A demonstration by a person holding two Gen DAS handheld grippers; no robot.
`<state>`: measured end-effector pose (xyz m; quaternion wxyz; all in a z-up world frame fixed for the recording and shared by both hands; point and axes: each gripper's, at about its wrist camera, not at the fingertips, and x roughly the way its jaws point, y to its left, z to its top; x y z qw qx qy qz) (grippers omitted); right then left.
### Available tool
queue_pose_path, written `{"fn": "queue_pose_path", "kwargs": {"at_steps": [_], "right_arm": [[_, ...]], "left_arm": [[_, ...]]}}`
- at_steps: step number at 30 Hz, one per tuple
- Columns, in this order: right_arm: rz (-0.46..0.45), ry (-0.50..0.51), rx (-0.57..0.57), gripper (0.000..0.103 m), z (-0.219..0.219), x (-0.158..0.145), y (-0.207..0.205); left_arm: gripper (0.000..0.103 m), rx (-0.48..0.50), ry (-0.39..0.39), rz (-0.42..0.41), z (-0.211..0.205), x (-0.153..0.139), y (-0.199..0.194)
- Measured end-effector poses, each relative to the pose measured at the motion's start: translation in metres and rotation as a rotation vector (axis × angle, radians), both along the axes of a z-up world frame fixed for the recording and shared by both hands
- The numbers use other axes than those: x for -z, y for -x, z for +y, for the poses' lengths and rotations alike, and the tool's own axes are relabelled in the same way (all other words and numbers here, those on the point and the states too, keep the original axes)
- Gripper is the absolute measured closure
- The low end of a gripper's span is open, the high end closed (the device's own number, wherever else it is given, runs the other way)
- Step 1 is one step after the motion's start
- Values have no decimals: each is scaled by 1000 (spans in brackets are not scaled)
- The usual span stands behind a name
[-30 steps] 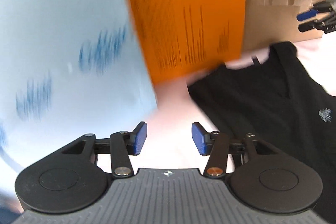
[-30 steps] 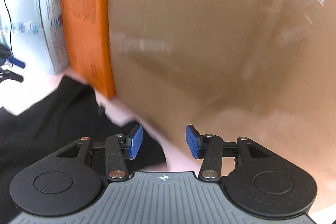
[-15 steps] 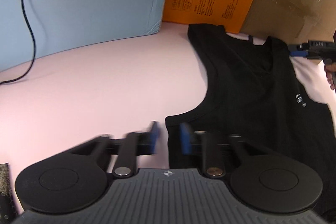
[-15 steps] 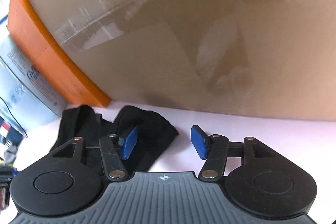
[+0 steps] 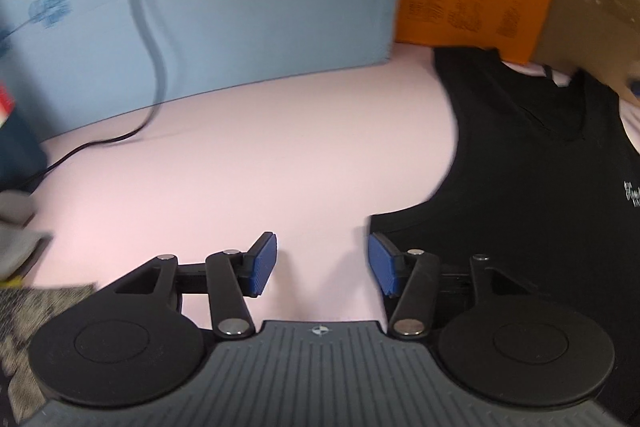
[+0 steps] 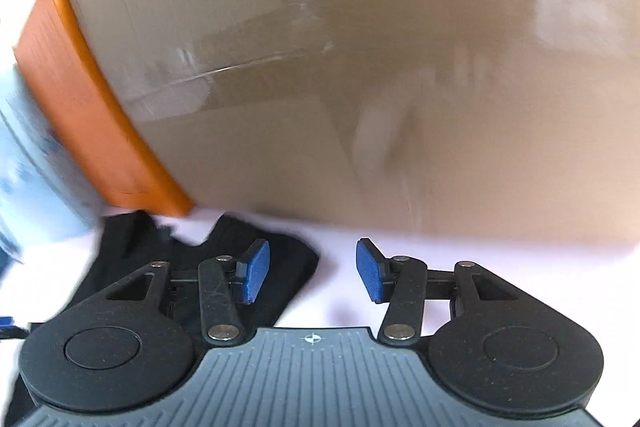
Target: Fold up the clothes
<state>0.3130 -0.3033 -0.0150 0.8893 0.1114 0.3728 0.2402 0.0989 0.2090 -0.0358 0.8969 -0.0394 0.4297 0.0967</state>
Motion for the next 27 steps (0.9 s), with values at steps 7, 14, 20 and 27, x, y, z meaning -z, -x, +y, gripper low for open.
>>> {"fn": "queue_pose_path", "kwargs": {"at_steps": [7,14,20,27], "right_arm": [[172,-223,69,52,-62,15,120],[203,-217,69,49,-51,33,197],[138,-66,31,100,-13,25,202],[154,9,173,95,-54,33,212]], "left_arm": [[45,-177,229,-35,13,-18,79],[26,-72,318,-30,-9,-18,157],[100,55,235,24,-30,-10,175],[96,-78,133,34,5,-11,209]]}}
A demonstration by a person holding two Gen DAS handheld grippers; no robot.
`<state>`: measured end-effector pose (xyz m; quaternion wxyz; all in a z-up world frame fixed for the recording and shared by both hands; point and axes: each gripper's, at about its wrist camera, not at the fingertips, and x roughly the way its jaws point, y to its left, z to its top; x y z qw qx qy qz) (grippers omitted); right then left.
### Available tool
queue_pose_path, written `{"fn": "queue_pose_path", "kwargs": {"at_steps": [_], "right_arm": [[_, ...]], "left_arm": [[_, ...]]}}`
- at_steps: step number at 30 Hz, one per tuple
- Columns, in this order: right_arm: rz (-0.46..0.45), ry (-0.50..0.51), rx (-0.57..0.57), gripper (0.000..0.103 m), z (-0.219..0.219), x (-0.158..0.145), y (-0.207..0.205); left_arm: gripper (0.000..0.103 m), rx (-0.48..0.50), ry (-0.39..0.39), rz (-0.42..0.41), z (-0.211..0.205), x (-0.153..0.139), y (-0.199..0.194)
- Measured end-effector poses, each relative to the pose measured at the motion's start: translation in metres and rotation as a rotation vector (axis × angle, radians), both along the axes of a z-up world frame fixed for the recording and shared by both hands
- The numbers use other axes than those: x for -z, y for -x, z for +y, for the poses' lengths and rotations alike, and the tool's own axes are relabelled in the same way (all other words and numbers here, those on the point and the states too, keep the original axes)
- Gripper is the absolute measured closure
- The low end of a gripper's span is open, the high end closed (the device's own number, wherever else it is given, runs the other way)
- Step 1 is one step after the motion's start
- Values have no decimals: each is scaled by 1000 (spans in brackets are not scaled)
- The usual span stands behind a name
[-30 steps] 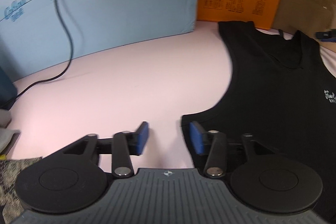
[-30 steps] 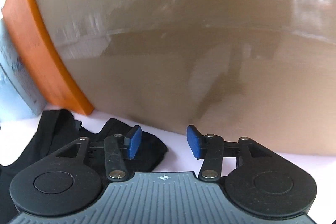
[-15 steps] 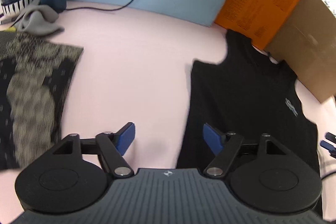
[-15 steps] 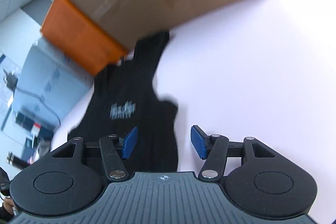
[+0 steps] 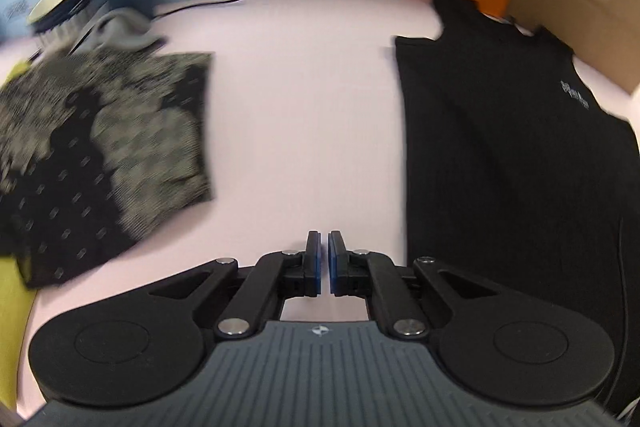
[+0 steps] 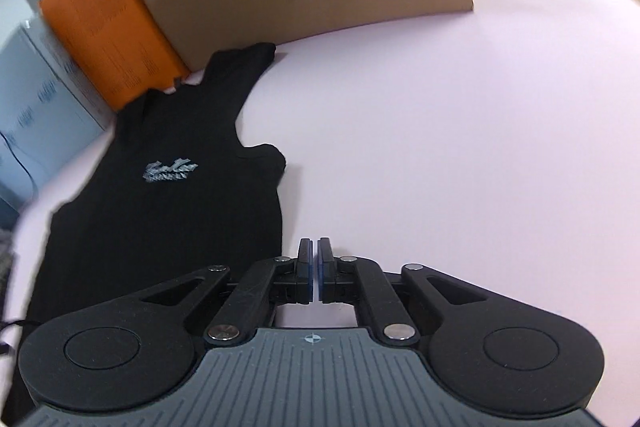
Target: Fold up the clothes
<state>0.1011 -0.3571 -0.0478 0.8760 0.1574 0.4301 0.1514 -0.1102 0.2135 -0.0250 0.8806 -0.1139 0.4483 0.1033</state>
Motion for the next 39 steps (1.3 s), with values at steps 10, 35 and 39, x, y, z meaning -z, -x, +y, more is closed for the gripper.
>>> {"fn": "queue_pose_path", "kwargs": {"at_steps": [10,35,39], "right_arm": [[137,-356,-73,57,-59,23,124],[34,-60,-185,66,-61,-33,211],[-51,-80,-298,51,-12,-45,181]], "left_arm": [[28,64,258,-64,-15,-12,70],[25,48,5,28,-33,-46,77],[24,45,-76,125,-52,-41,51]]}}
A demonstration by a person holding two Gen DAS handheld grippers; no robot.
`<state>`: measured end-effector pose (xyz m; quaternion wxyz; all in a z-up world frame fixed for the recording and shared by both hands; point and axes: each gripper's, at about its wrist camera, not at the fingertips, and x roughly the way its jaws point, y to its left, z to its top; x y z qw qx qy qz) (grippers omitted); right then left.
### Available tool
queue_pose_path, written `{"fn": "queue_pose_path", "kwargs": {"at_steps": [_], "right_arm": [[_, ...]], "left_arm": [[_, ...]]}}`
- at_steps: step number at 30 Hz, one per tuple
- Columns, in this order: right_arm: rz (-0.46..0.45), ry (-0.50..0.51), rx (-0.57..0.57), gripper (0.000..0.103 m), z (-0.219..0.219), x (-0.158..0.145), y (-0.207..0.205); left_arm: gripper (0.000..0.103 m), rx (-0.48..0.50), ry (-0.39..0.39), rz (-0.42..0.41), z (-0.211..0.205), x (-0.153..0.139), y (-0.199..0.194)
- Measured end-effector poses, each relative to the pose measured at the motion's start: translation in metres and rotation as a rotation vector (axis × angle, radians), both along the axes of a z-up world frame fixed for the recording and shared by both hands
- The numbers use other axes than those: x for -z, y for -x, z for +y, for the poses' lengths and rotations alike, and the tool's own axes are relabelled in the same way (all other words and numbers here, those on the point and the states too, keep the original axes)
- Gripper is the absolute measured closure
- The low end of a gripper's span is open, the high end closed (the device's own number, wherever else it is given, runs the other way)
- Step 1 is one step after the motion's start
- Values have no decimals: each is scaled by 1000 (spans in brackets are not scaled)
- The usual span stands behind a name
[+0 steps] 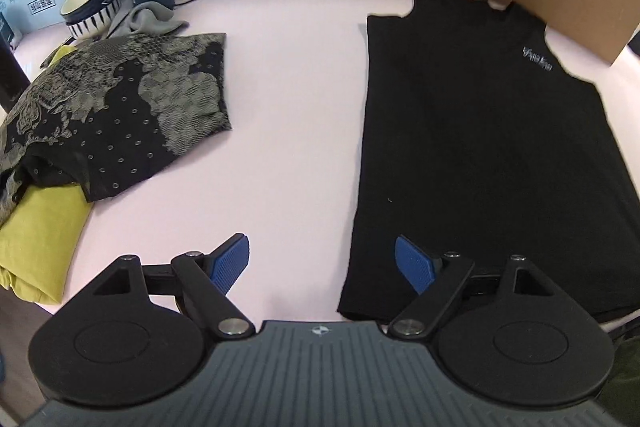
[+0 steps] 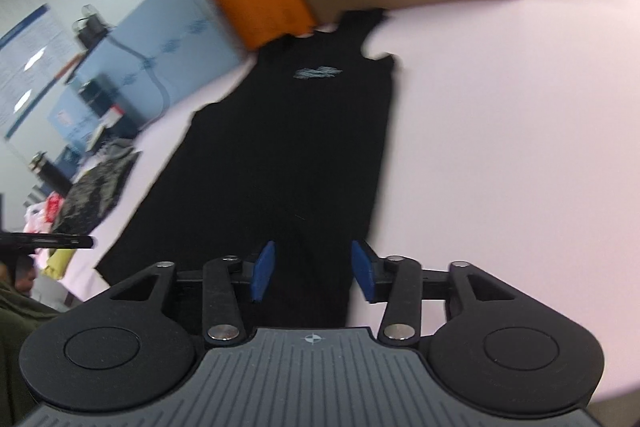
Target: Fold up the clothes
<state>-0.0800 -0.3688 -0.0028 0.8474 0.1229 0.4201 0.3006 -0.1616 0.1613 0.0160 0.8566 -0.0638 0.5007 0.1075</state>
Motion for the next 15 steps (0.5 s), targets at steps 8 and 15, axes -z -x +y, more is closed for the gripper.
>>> {"fn": "queue_pose_path", "kwargs": {"at_steps": [8,15], "right_arm": [[8,-28,-223,41,99,15,-34],[181,18,-312,33,86,35,-22]], "left_arm": [[25,-22,-5,156,-18,36,-5],[21,-38,17,164,-19,44,-3]]}}
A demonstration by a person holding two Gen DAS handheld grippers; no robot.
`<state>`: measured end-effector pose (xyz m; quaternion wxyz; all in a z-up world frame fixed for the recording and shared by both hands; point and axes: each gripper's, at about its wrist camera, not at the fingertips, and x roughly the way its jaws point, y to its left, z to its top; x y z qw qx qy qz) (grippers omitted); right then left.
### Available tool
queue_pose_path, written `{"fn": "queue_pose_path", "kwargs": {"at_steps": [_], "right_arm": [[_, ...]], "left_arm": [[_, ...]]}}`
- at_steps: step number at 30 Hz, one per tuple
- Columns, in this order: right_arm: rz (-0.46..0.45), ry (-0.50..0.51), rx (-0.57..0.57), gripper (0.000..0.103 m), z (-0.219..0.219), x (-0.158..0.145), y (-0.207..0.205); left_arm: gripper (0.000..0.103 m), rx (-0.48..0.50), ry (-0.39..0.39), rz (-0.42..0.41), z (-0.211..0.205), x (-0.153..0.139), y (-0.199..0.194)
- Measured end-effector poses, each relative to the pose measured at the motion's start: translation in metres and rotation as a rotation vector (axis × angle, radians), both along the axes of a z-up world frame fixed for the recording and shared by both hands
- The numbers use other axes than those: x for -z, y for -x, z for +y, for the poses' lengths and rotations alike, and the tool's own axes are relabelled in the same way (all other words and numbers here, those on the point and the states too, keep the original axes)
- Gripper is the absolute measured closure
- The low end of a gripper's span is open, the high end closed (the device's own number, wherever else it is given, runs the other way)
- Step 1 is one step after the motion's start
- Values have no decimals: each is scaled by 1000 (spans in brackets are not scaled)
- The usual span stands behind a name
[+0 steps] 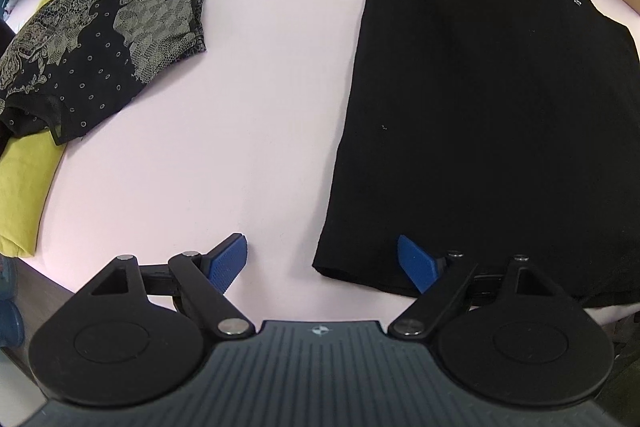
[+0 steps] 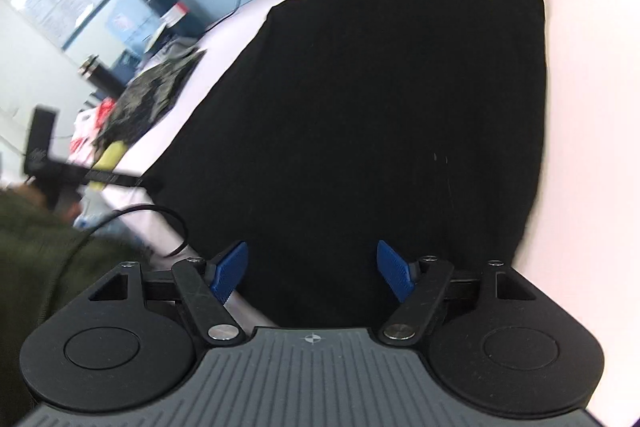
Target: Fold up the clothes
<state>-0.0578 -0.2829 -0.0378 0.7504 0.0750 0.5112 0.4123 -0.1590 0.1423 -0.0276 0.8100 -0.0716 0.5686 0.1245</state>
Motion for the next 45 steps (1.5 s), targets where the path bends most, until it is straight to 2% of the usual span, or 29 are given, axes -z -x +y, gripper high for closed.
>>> {"fn": "queue_pose_path", "kwargs": {"at_steps": [1,4,5,6,9,10,12,13,14,17,20,22,24,26,28,29,31,32,34,35,36,37,38,41,45], "right_arm": [[15,-2,5,33,-6,-4,1],[-35,-36,80,30,-27,-18,2],[-53,-36,114,24,-33,-21,2],[-67,-14,152,21,-38,-20,0],[-57,0,274,21,-51,-5,-8],[-35,-31,314,20,-57,4,-11],[-23,-154,365,7,-66,17,-15],[-23,-216,385,5,-70,23,-17],[-30,-241,388,1,-69,25,-21],[-51,-314,397,0,-67,32,-31],[-48,-305,348,0,-61,29,-36],[-21,-296,265,0,-63,25,-35],[-6,-265,202,0,-63,22,-29],[1,-230,156,0,-64,17,-21],[24,-224,152,0,-66,16,-12],[35,-222,154,1,-66,15,-7],[48,-224,165,2,-72,16,1],[56,-226,175,3,-75,16,4],[69,-218,214,14,-80,17,9],[76,-206,236,35,-83,18,10],[95,-182,253,73,-87,21,8],[114,-158,269,93,-91,24,5],[130,-129,273,98,-97,29,3],[179,-171,276,98,-106,35,0],[194,-183,238,99,-110,28,-6]], "left_arm": [[21,0,2,0,0,0,0],[20,3,5,1,0,1,0],[20,4,7,0,0,1,-1],[20,6,8,0,1,1,-1],[19,17,12,-7,2,2,-1],[18,21,17,-13,2,2,-1],[18,37,42,-46,5,2,2],[18,52,62,-70,6,3,5],[18,66,82,-94,8,3,7],[17,101,130,-158,14,3,16],[16,120,174,-202,21,3,25],[18,168,205,-212,20,1,30],[27,228,230,-217,19,-2,37],[43,250,231,-222,20,-2,41],[51,217,250,-235,26,-2,43],[51,184,274,-245,30,-1,43],[47,99,344,-268,41,1,42],[42,62,375,-275,45,3,40],[35,33,403,-285,46,4,36],[41,37,396,-291,45,3,34],[51,59,367,-298,41,1,32],[86,81,345,-294,38,1,30],[99,97,334,-281,36,2,27],[99,120,341,-283,38,-1,28],[99,119,381,-289,47,-11,35]]}}
